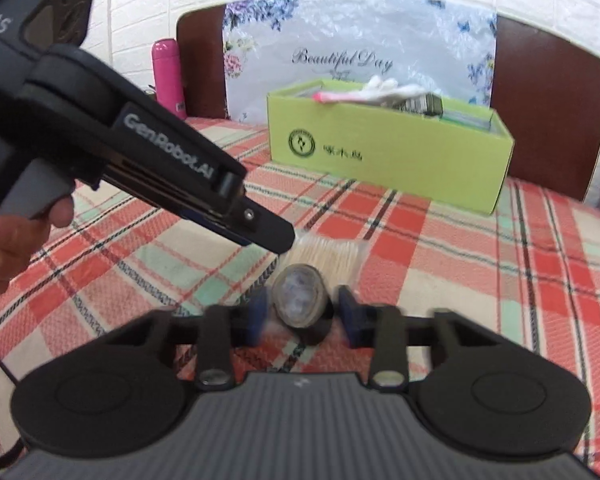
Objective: Organize objects
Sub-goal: 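Grasp the clear toothpick bag with the left tool while the right tool holds the tape roll, then carry the toothpick bag and tape roll into the lime-green box and open both tools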
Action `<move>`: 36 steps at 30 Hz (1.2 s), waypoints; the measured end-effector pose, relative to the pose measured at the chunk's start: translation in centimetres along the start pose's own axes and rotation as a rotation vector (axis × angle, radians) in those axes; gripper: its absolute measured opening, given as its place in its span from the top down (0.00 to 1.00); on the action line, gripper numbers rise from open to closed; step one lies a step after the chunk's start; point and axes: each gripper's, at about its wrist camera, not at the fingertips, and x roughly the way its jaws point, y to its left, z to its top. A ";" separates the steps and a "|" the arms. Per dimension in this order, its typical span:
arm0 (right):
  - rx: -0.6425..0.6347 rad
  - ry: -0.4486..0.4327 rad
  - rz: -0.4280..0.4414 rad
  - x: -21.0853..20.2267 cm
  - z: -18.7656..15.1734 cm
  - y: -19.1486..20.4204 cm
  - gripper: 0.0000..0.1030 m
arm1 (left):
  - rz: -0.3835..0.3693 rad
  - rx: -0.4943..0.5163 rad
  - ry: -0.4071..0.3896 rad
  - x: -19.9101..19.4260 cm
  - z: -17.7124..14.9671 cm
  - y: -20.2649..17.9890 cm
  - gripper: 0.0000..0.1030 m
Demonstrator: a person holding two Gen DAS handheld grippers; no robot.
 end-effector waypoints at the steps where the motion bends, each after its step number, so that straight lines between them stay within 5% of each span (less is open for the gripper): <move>1: -0.004 -0.004 0.008 -0.4 -0.2 -0.1 0.68 | 0.000 -0.017 0.004 0.2 0.0 0.1 0.63; 5: -0.036 -0.015 -0.073 -2.7 -1.4 -0.9 0.68 | 0.015 -0.042 0.005 1.7 -0.1 -1.3 0.40; 12: 0.087 -0.019 -0.155 -5.3 -2.7 -4.5 0.68 | 0.101 0.075 0.024 5.1 -0.5 -4.1 0.36; 14: 0.100 -0.020 -0.156 -5.6 -3.0 -5.0 0.68 | 0.141 0.122 0.025 5.4 -0.7 -4.3 0.58; 17: 0.105 -0.028 -0.150 -5.6 -3.1 -5.0 0.68 | 0.121 0.133 0.037 4.9 -0.6 -3.7 0.77; 22: 0.112 -0.042 -0.125 -5.2 -2.5 -5.1 0.68 | 0.070 0.080 0.049 3.5 -0.3 -2.9 0.81; 28: 0.085 -0.102 -0.107 -5.1 0.5 -5.7 0.68 | 0.012 0.067 -0.068 -1.0 3.8 -3.6 0.81; 36: 0.039 -0.220 -0.132 -2.9 9.0 -7.5 0.68 | 0.095 0.127 -0.240 -3.5 13.1 -4.0 0.81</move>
